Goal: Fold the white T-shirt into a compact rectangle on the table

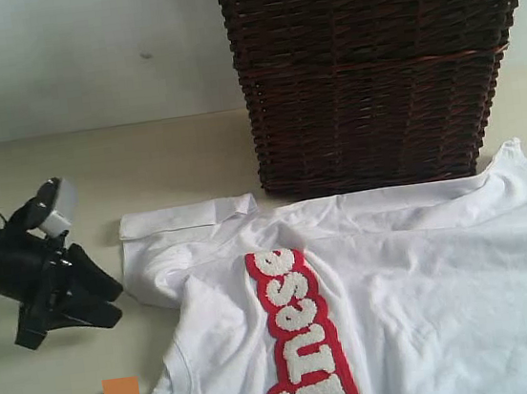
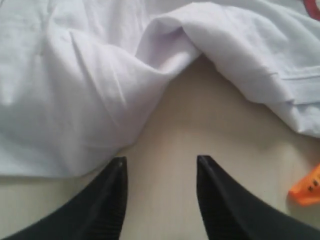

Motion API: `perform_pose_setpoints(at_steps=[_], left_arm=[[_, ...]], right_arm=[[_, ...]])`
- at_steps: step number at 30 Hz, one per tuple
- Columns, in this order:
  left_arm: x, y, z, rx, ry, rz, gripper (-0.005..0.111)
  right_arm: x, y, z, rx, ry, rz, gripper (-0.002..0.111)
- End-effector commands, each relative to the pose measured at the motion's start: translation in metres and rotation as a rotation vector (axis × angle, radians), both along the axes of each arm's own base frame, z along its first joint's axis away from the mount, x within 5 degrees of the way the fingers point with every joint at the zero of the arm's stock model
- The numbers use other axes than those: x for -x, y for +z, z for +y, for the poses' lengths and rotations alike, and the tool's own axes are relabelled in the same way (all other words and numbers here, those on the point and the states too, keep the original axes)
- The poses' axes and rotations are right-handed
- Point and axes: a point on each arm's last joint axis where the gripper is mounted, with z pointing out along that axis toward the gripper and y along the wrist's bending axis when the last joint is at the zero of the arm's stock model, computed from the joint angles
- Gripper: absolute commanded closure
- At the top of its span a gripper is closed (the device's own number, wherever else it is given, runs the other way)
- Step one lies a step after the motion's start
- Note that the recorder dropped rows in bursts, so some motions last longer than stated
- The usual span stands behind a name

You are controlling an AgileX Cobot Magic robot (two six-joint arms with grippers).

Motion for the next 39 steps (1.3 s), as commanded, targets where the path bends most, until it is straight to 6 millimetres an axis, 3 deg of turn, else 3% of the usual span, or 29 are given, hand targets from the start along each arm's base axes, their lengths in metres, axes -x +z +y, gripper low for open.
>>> perform_pose_setpoints(at_steps=[1, 8, 11, 16, 23, 34, 39], left_arm=[[-0.004, -0.001, -0.023, -0.012, -0.001, -0.044, 0.051], [-0.011, -0.013, -0.043, -0.071, 0.079, -0.098, 0.058], [-0.015, -0.018, -0.046, -0.086, 0.128, -0.111, 0.072], [-0.016, -0.019, -0.047, -0.089, 0.146, -0.113, 0.107], [-0.021, -0.015, -0.037, -0.21, 0.122, -0.219, 0.107], [-0.034, 0.048, -0.013, -0.175, 0.053, -0.356, 0.107], [-0.023, 0.051, -0.008, -0.194, -0.125, -0.313, 0.107]], right_arm=[[0.0, 0.0, 0.0, 0.001, 0.001, -0.014, 0.085], [0.0, 0.0, 0.0, 0.001, 0.001, -0.014, 0.085], [0.0, 0.0, 0.0, 0.001, 0.001, -0.014, 0.085], [0.0, 0.0, 0.0, 0.005, 0.0, -0.014, 0.085], [0.0, 0.0, 0.0, 0.005, 0.0, -0.014, 0.085], [0.0, 0.0, 0.0, 0.002, 0.001, -0.014, 0.085], [0.0, 0.0, 0.0, 0.002, 0.001, -0.014, 0.085]])
